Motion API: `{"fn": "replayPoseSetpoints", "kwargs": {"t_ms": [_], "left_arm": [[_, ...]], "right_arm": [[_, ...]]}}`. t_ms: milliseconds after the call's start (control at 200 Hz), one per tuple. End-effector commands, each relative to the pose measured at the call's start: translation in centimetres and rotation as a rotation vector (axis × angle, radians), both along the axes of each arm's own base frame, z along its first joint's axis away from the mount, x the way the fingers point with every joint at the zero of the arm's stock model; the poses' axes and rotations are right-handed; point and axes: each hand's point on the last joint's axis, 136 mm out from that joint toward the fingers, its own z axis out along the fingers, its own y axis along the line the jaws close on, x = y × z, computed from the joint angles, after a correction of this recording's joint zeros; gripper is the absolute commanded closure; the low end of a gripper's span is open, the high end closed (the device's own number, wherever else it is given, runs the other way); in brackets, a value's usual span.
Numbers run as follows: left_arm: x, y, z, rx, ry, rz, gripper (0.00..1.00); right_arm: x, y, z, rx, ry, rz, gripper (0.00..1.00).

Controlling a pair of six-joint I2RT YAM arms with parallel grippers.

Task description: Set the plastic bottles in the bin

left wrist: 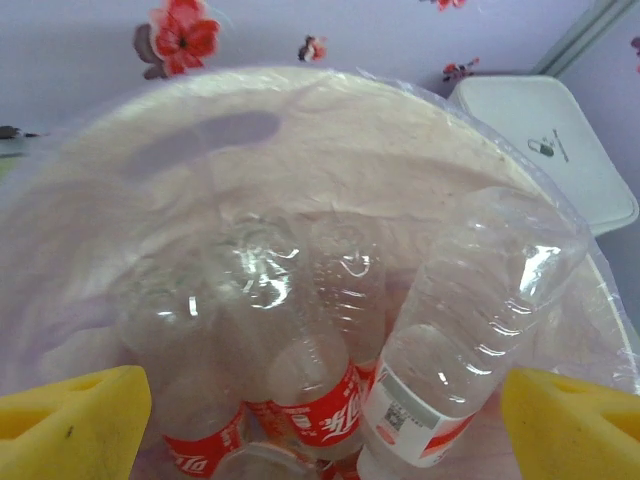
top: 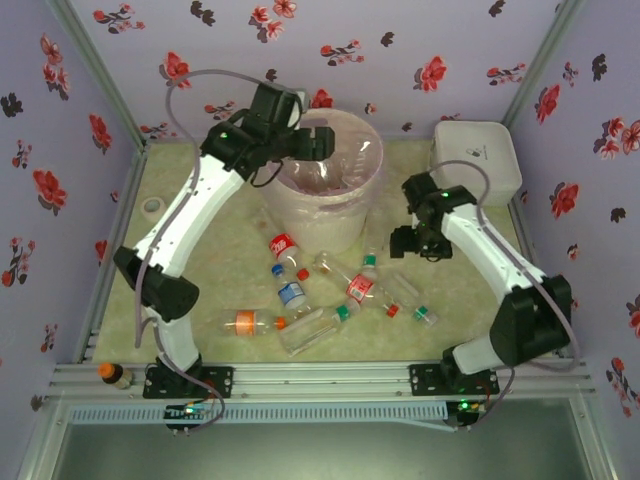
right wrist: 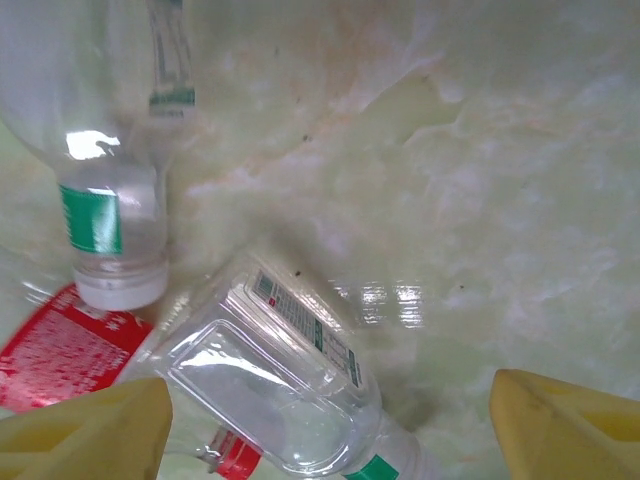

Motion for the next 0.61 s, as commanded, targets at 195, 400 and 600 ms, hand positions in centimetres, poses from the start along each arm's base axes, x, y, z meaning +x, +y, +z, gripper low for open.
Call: {"fn": "replayPoseSetpoints", "kwargs": {"t_ms": [195, 400, 600], "left_arm": [[-3.8, 10.1, -0.4, -0.067, 0.027, 0.19, 0.08], [-5.6, 14.1, -4.2, -0.098, 0.116, 0.296, 0.08], [-6.2, 14.9, -6.0, -0.101, 0.165, 0.313, 0.08]], "right_arm": [[-2.4, 2.0, -4.2, -0.035, 0.186, 0.168, 0.03], [-3.5, 2.5, -6.7, -0.021, 0.28, 0.168, 0.01], [-3.0, 2.4, -8.2, -0.046, 0.294, 0.162, 0.01]]}}
